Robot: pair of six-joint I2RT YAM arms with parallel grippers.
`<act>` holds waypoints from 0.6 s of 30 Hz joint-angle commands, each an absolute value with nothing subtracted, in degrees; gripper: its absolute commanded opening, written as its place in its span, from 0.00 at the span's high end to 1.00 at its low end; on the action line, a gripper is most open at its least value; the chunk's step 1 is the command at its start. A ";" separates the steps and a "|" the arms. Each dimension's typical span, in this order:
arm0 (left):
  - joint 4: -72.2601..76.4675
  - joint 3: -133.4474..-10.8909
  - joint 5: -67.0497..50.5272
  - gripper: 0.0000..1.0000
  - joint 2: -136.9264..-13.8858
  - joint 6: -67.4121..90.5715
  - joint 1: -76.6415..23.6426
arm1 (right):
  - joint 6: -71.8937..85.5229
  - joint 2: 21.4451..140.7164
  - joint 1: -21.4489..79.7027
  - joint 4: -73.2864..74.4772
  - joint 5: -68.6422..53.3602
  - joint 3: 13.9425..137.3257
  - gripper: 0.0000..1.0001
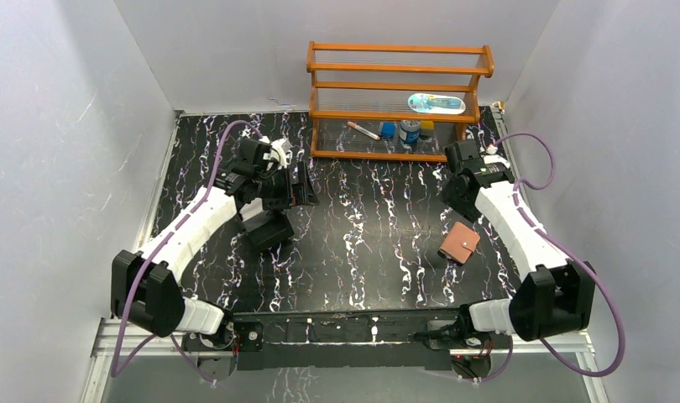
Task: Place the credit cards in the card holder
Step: Open the card holder at the center of the board.
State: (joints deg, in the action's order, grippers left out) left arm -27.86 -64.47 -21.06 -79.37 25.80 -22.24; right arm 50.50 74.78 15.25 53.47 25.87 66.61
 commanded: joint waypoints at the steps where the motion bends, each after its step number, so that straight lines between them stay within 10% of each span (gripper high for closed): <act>1: -28.74 -66.17 -15.98 0.01 -75.66 25.03 -22.90 | 51.59 76.51 10.84 51.78 28.32 62.98 0.37; 18: -31.93 -65.57 -11.77 0.01 -72.65 23.34 -22.90 | 53.47 81.26 2.31 43.39 26.79 51.71 0.51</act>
State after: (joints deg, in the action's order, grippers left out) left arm -30.50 -64.64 -12.80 -75.81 24.38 -22.79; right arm 52.62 80.79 2.63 46.00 25.78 52.60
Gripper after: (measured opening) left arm 0.985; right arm 0.499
